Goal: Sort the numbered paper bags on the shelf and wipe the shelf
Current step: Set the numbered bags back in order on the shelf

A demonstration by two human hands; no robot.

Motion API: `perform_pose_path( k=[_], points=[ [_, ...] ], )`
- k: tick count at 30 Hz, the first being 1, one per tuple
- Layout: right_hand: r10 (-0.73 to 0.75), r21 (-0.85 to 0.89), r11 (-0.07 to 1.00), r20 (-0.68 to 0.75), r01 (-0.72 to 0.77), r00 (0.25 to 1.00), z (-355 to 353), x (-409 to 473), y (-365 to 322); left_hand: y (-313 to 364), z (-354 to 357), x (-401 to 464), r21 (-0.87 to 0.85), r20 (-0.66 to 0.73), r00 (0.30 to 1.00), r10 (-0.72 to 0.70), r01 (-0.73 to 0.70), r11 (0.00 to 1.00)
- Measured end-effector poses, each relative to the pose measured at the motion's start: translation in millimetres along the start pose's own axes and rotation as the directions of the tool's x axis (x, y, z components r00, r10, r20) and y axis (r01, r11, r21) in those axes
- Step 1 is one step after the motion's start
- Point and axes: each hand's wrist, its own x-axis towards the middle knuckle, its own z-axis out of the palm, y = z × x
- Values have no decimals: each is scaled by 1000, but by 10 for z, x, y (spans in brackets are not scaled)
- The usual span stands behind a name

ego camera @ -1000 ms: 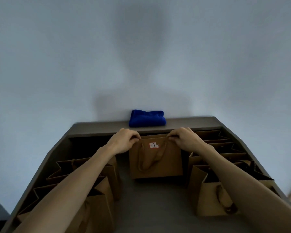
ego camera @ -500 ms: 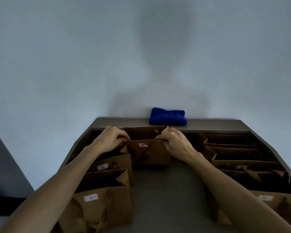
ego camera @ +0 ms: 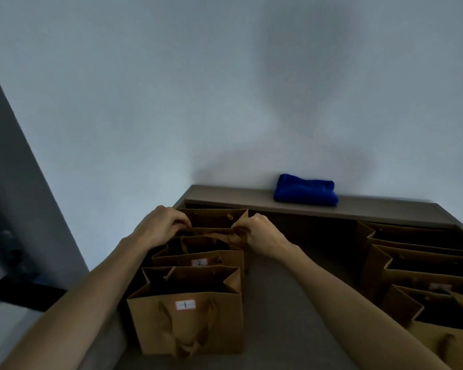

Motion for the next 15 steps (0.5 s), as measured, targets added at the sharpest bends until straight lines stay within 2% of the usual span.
perform_pose_path(
  k=[6, 9, 11, 15],
  points=[
    [-21, 39, 999, 13, 20, 1000, 79, 46, 18, -97, 56, -47, 15, -2, 1000, -15, 15, 1000],
    [-27, 89, 996, -30, 30, 999, -19, -70, 51, -1, 71, -1, -7, 5, 1000, -11, 11, 1000],
    [-18, 96, 995, -83, 26, 996, -142, -222, 76, 179, 88, 52, -74, -27, 999, 18, -20, 997],
    [32, 2, 999, -184, -32, 982, -429, -656, 234, 763, 180, 158, -221, -71, 990, 122, -135, 966]
  ],
)
